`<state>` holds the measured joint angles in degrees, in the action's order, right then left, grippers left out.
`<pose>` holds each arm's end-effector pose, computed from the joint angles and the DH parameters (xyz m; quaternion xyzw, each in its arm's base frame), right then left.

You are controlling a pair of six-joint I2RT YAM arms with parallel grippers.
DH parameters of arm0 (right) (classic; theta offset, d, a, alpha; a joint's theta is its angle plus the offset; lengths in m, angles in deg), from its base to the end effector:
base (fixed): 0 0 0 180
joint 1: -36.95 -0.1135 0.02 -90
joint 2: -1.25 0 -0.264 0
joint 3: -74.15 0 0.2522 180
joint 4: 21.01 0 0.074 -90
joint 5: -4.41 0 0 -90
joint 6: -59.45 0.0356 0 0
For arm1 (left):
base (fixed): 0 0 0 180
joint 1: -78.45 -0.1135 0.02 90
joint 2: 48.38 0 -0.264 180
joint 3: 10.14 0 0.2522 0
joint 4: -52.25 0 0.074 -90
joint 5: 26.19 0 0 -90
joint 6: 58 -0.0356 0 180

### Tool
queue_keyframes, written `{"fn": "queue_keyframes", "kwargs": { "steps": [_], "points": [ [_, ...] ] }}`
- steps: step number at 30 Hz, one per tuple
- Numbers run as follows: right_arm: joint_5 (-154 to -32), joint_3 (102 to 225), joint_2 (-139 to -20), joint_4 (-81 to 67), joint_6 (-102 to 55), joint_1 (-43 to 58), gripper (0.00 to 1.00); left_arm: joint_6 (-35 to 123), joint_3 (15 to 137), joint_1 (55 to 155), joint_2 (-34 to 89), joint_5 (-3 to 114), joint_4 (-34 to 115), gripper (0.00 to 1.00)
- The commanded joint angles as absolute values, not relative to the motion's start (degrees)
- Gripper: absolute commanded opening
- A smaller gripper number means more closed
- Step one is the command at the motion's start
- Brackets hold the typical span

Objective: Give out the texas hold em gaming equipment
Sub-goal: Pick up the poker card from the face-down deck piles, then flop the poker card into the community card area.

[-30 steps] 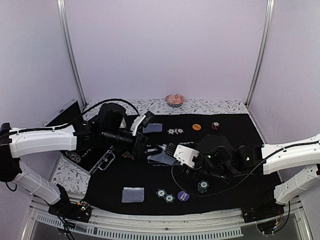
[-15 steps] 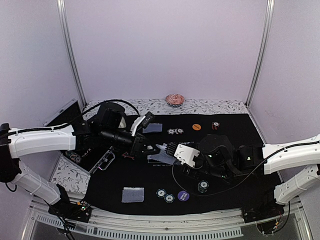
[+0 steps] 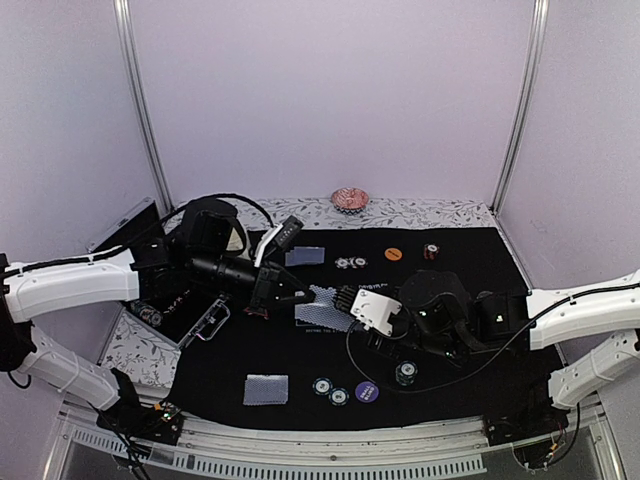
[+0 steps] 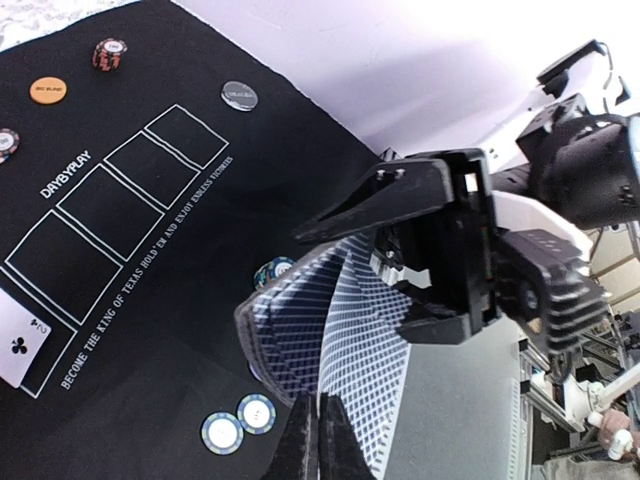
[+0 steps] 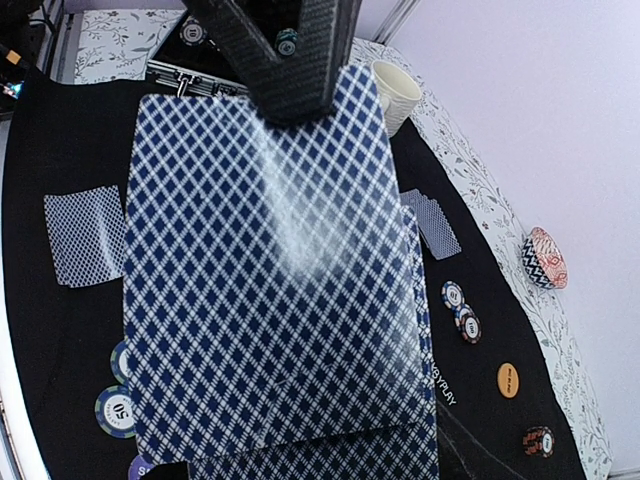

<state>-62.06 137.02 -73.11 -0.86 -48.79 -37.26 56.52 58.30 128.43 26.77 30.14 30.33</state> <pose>0.0917 0.2721 0.2615 -0.5484 0.6631 0.0668 0.5050 0.1738 -0.2377 0.2896 0.3255 0.7703 -0.4939 0.2380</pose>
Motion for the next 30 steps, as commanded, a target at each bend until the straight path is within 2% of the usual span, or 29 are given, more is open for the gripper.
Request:
{"fn": "queue_keyframes", "kwargs": {
  "steps": [1,9,11,14,19,30],
  "points": [
    [-61.30,135.39,-71.31,-3.18,-48.27,-36.71,0.56,56.61,59.49,127.49,24.28,27.04,30.82,0.00],
    [-62.47,133.25,-69.88,-4.02,-47.45,-35.49,0.56,56.21,61.58,125.77,18.51,29.93,31.87,0.00],
    [-62.66,133.07,-69.66,-4.01,-47.38,-35.46,0.56,54.42,63.48,124.81,17.69,35.39,29.03,0.00],
    [-63.22,132.89,-69.42,-3.95,-47.09,-35.45,0.56,49.00,68.16,124.49,19.07,49.45,22.86,0.00],
    [-63.80,133.03,-68.36,-3.44,-46.92,-35.43,0.56,42.30,75.39,125.26,28.35,68.87,17.61,0.00],
    [-64.79,133.62,-65.92,0.81,-45.79,-35.39,0.56,28.68,86.66,128.40,54.99,81.25,22.53,0.00]
  ]
}}
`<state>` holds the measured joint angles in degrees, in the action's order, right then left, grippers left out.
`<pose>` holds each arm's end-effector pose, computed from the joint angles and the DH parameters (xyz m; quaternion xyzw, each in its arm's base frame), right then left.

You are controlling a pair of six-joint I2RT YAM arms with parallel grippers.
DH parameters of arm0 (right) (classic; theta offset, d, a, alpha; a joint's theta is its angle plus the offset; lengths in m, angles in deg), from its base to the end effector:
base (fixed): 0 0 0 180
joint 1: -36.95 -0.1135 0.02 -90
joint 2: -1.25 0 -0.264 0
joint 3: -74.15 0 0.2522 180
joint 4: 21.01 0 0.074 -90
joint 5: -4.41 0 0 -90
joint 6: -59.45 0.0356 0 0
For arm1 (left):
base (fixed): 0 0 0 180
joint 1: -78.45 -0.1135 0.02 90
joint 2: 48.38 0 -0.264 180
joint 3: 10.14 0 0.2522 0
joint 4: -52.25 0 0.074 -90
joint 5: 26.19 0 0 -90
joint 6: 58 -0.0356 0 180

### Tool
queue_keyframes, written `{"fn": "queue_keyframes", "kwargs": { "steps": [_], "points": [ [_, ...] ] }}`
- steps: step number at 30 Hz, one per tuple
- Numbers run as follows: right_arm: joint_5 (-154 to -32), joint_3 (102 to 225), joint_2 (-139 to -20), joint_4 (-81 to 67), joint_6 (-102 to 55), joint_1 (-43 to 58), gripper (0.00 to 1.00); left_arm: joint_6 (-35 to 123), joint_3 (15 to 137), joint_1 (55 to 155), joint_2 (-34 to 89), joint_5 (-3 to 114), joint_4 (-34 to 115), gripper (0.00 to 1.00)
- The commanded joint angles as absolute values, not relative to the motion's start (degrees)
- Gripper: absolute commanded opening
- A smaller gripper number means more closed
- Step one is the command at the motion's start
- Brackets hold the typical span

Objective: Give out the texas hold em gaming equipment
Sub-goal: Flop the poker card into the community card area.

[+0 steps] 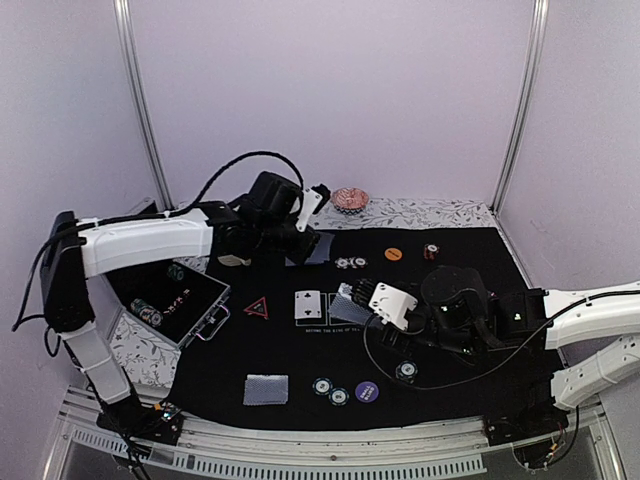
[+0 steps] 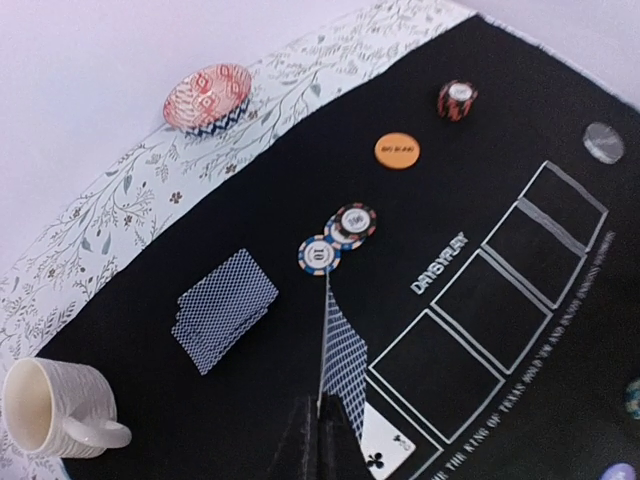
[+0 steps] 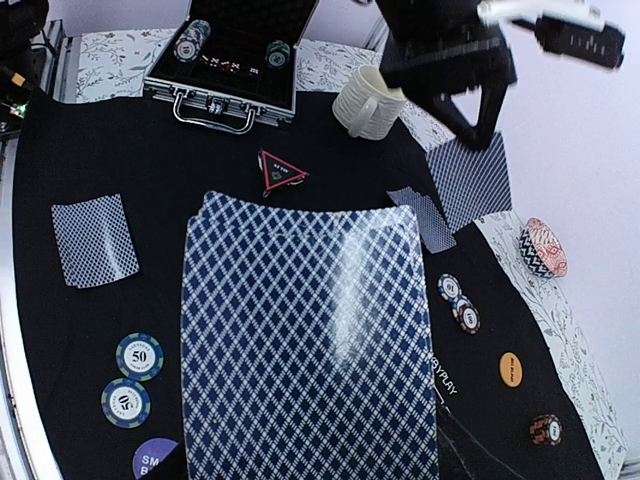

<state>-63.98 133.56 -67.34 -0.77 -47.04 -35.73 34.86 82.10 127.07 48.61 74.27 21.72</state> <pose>0.0917 0.2499 0.2664 -0.5280 0.6705 0.0905 0.5133 0.2643 -0.2902 0.2917 0.3053 0.8311 -0.1258 0.4474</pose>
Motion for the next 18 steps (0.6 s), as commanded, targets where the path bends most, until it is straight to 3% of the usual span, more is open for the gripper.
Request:
{"fn": "queue_keyframes", "kwargs": {
  "steps": [1,8,18],
  "points": [
    [-64.81,133.75,-65.78,1.04,-45.68,-35.38,0.56,27.55,87.74,129.02,56.90,82.96,23.10,0.00],
    [-64.82,134.92,-64.74,2.39,-45.71,-35.38,0.56,20.45,92.47,133.94,69.27,92.86,25.50,0.00],
    [-65.94,135.52,-65.09,3.78,-45.40,-35.38,0.56,13.50,91.28,139.10,77.77,101.87,29.32,0.00]
  ]
}}
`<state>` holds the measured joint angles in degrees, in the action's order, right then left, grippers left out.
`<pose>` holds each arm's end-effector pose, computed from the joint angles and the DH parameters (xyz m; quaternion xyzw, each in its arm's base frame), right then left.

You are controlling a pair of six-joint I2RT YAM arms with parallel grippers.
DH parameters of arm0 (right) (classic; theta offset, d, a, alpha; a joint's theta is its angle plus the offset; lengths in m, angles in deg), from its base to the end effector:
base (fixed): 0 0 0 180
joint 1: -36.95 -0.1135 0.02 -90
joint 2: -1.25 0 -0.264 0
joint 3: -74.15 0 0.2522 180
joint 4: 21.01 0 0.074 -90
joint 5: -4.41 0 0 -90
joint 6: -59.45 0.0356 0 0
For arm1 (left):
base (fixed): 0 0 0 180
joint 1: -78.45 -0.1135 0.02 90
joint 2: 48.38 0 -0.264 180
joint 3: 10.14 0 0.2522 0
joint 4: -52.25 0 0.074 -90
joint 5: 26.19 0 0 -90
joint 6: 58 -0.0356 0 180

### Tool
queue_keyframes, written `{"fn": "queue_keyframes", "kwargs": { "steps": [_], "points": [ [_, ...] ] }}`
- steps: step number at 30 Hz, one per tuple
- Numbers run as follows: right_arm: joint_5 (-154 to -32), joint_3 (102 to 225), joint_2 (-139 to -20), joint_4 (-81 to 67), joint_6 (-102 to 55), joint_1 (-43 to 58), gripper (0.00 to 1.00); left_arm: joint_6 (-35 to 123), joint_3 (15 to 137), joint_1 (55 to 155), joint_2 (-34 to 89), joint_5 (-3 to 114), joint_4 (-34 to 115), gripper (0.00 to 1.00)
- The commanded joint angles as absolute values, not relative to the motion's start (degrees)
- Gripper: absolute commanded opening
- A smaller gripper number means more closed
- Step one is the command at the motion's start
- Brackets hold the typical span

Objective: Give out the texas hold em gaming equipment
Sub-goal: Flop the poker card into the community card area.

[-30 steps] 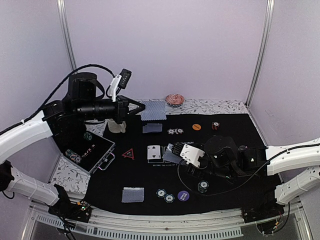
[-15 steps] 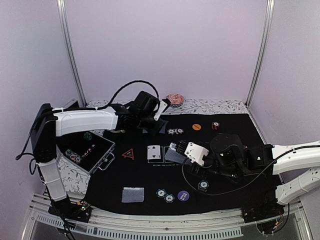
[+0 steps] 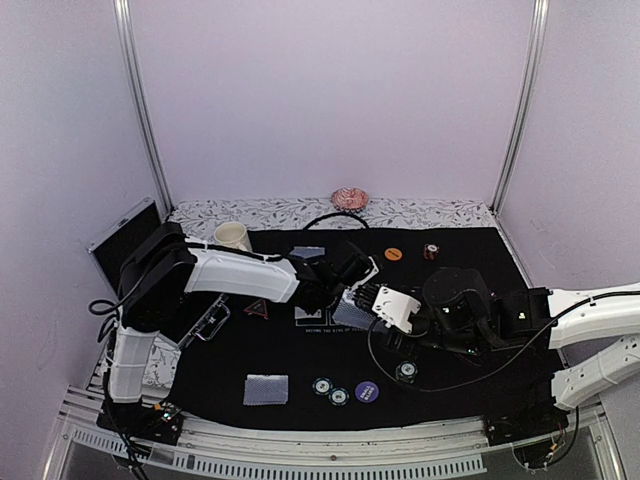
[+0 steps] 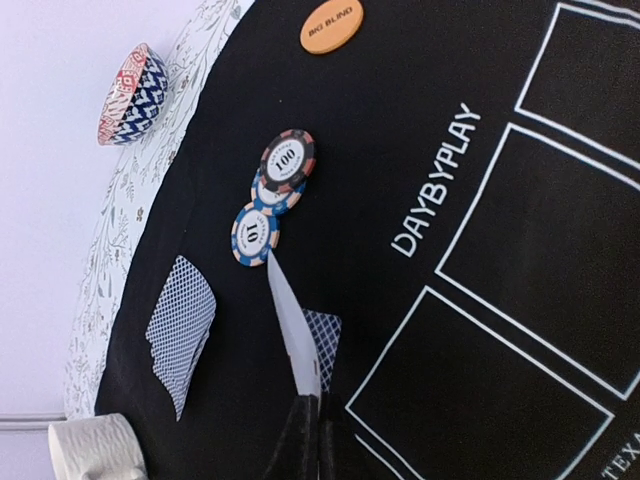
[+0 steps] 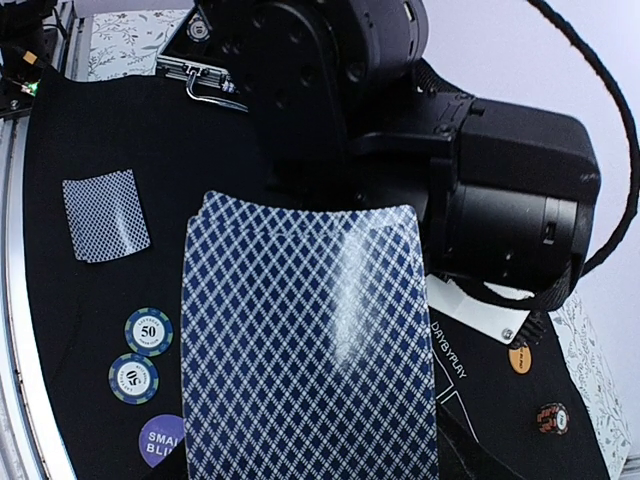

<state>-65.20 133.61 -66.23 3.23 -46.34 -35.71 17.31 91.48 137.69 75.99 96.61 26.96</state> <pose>0.0892 0.2439 0.2649 -0.5399 0.6772 0.0900 0.4917 0.2575 -0.3950 0.1566 0.4578 0.7765 0.1138 0.4178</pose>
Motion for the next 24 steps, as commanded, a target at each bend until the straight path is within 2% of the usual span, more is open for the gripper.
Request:
{"fn": "queue_keyframes", "kwargs": {
  "steps": [1,12,20,24],
  "points": [
    [-65.90,135.57,-65.06,3.82,-45.40,-35.38,0.56,13.34,91.07,139.17,77.90,102.00,29.40,0.00],
    [-65.90,135.14,-64.49,4.09,-45.16,-35.42,0.56,9.87,91.98,134.92,74.15,107.57,31.78,0.00],
    [-65.90,135.05,-64.65,4.00,-45.03,-35.38,0.56,5.92,92.14,135.91,75.93,112.24,34.23,0.00],
    [-65.90,135.04,-64.56,4.10,-45.05,-35.39,0.56,8.28,90.06,136.70,76.08,105.24,33.32,0.00]
  ]
}}
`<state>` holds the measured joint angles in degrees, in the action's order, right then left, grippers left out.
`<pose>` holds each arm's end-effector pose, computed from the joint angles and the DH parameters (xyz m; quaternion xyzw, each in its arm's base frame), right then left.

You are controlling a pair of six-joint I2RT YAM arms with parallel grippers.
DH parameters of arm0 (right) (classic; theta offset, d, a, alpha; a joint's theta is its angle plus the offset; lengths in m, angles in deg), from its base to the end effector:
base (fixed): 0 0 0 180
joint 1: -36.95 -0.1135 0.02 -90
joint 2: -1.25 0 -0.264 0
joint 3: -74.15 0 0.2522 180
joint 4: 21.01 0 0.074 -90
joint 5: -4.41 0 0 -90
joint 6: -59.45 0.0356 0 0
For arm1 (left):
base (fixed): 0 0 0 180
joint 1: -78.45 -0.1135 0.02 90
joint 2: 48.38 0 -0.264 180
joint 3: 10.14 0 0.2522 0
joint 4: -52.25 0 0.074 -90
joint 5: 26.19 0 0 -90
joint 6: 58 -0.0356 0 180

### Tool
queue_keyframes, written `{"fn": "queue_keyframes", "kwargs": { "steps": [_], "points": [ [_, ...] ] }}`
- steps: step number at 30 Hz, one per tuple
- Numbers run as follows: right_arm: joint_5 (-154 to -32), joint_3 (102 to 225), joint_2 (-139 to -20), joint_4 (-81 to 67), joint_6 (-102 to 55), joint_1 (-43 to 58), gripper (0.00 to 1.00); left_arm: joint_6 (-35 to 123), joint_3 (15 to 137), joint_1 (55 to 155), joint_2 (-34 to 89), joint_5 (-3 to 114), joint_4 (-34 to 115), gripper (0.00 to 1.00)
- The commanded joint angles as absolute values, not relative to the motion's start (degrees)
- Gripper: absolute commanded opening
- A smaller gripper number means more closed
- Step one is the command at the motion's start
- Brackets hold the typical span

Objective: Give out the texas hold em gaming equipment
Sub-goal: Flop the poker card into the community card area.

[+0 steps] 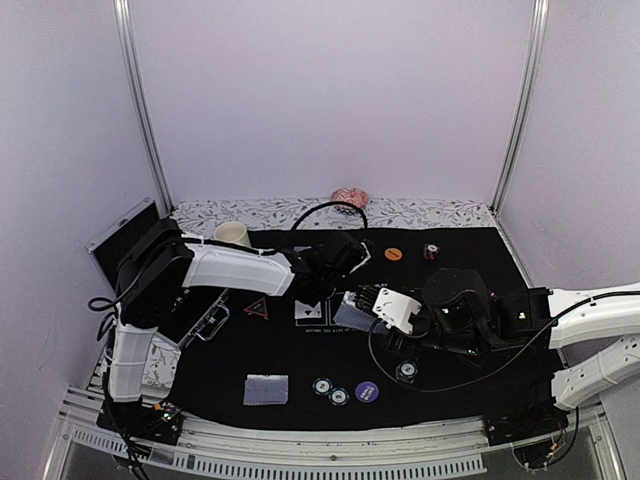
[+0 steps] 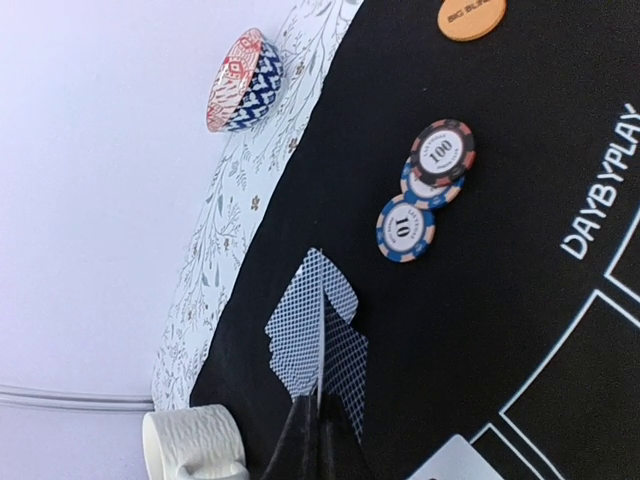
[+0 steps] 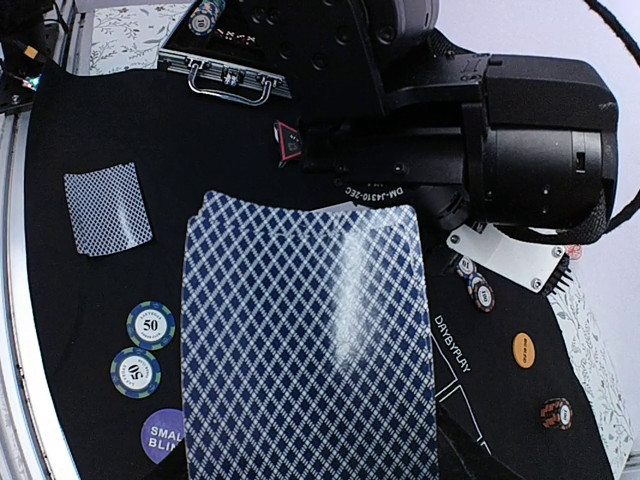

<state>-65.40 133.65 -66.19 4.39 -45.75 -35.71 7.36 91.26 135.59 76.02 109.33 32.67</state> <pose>0.0887 0.2428 0.2634 -0.5413 0.6818 0.0893 0.4839 0.2786 -0.3845 0.1658 0.4351 0.7401 0.2363 0.4551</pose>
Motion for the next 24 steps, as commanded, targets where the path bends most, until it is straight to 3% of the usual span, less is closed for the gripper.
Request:
{"fn": "queue_keyframes", "kwargs": {
  "steps": [1,15,24],
  "points": [
    [-65.85,135.10,-64.57,4.09,-45.05,-35.40,0.56,9.12,89.56,136.92,76.12,103.51,32.98,0.00],
    [-65.79,135.50,-65.09,4.00,-45.40,-35.39,0.56,18.02,87.88,137.94,78.02,84.91,23.99,0.00],
    [-65.74,135.60,-65.32,3.92,-45.48,-35.45,0.56,20.31,86.11,138.03,77.08,80.80,23.88,0.00]
  ]
}}
